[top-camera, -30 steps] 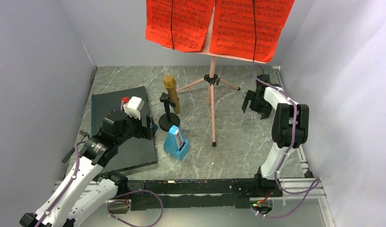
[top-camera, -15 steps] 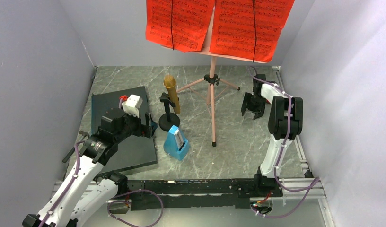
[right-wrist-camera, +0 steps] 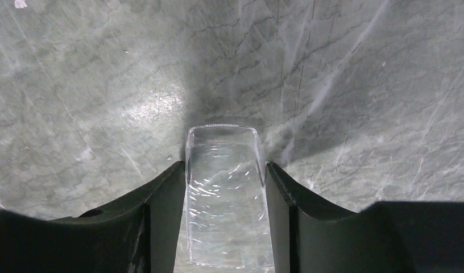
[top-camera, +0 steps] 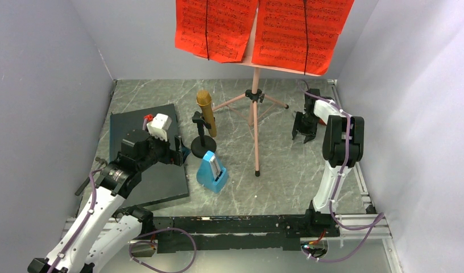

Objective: Pack up the instrument practice props

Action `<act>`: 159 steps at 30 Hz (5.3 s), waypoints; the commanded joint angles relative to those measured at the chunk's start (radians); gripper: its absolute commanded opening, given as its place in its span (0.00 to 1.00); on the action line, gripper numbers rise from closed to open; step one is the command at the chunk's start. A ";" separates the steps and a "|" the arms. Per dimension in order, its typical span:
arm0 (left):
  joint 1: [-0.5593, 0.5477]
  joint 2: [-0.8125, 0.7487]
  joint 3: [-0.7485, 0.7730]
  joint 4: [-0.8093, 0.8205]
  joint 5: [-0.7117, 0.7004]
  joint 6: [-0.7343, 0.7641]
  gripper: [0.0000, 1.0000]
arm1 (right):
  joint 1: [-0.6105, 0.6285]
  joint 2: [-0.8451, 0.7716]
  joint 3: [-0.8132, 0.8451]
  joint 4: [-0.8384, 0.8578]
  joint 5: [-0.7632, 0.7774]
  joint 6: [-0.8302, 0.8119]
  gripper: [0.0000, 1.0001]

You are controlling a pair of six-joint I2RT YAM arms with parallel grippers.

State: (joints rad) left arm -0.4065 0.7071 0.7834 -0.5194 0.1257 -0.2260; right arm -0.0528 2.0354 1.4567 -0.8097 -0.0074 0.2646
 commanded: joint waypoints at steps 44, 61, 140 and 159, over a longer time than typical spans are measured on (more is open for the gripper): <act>0.015 -0.046 -0.018 0.077 0.101 0.004 0.94 | 0.737 -1.228 -0.634 0.534 -0.108 0.024 0.00; 0.015 -0.128 0.035 -0.210 -0.076 -0.062 0.94 | 0.806 -1.340 -0.973 1.260 -0.400 -0.251 0.00; -0.006 -0.027 0.011 -0.165 -0.061 -0.061 0.94 | 1.110 -0.732 -1.118 1.999 -0.112 -0.238 0.00; -0.008 -0.026 0.011 -0.162 -0.053 -0.060 0.94 | 1.125 -0.674 -1.182 2.132 -0.070 -0.230 0.00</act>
State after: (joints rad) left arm -0.4091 0.6788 0.7910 -0.7155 0.0559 -0.2920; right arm 1.0679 1.3567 0.2859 1.2430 -0.0864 0.0292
